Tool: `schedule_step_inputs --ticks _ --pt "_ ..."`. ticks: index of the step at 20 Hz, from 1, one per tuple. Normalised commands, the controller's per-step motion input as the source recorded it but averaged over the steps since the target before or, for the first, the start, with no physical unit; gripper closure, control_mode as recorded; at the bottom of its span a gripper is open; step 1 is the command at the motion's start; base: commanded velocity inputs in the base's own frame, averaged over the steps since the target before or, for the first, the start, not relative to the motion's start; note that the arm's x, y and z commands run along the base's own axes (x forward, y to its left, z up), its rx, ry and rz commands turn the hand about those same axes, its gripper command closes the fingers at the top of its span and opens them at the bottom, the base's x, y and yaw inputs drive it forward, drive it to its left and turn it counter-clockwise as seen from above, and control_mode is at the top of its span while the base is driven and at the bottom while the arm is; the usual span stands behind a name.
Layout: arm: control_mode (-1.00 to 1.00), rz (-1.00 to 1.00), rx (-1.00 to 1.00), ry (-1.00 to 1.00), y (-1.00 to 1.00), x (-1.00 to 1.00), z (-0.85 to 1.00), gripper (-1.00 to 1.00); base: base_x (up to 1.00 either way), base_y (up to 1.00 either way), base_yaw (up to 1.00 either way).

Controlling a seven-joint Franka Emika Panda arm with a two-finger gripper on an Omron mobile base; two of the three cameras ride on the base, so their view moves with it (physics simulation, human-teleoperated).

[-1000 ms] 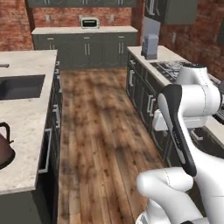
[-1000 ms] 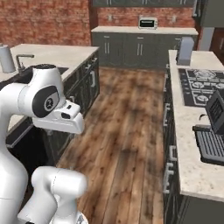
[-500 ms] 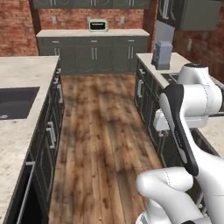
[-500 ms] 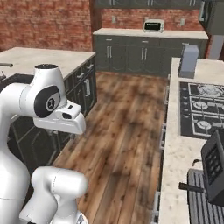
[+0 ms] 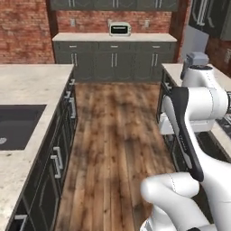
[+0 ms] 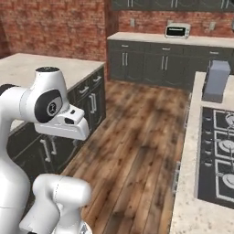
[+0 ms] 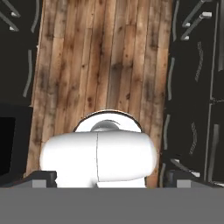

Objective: Navigate to the dishwasher.

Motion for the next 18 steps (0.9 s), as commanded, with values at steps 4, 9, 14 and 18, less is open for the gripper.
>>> schedule_step_inputs --ticks 4,9,14,18 --pt "1.0 0.0 0.0 0.0 0.0 0.0 0.0 -1.0 1.0 -0.38 0.27" --pt "1.0 0.0 0.0 0.0 0.0 0.0 0.0 -1.0 1.0 -0.42 0.32" --pt "1.0 0.0 0.0 0.0 0.0 0.0 0.0 -1.0 0.7 -0.23 0.63" --pt "1.0 0.0 0.0 0.0 0.0 0.0 0.0 -1.0 -0.15 0.0 1.0"
